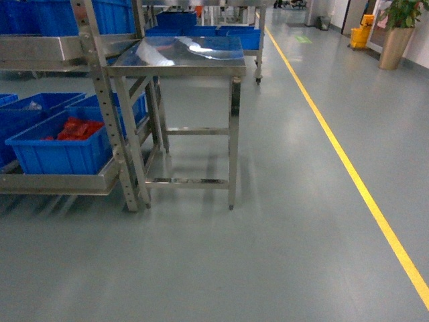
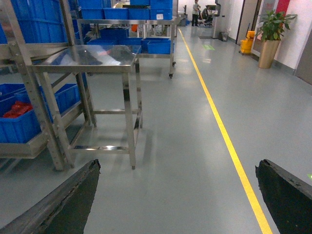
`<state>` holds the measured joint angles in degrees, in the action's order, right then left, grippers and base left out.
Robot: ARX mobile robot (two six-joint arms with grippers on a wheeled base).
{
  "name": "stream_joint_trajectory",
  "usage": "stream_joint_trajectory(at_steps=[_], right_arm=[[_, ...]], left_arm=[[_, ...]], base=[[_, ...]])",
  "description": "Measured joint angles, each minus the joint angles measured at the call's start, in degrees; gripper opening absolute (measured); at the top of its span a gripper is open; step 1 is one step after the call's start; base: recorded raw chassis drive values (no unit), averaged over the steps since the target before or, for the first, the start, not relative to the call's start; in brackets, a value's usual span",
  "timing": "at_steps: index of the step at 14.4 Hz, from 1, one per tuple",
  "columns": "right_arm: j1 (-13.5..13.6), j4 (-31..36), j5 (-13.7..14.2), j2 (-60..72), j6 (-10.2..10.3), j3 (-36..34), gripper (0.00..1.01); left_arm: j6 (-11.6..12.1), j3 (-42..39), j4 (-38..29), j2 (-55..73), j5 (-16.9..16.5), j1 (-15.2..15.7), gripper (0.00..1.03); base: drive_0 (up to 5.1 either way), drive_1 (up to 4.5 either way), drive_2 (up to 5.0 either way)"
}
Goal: Pick blue part to blue bin on bottom shelf
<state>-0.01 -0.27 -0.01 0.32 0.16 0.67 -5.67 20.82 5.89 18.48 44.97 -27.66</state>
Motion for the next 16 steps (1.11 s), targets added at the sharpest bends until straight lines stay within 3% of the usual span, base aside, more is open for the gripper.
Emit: stream_joint_trajectory(at_steps=[16], right_arm=[[0.0,-0.1,0.0,0.0,0.0,0.0,0.98]], left_arm=[[0.0,0.0,-0.2,0.0,0.0,0.0,0.43]], base=[[0.1,4.37,-4.2]])
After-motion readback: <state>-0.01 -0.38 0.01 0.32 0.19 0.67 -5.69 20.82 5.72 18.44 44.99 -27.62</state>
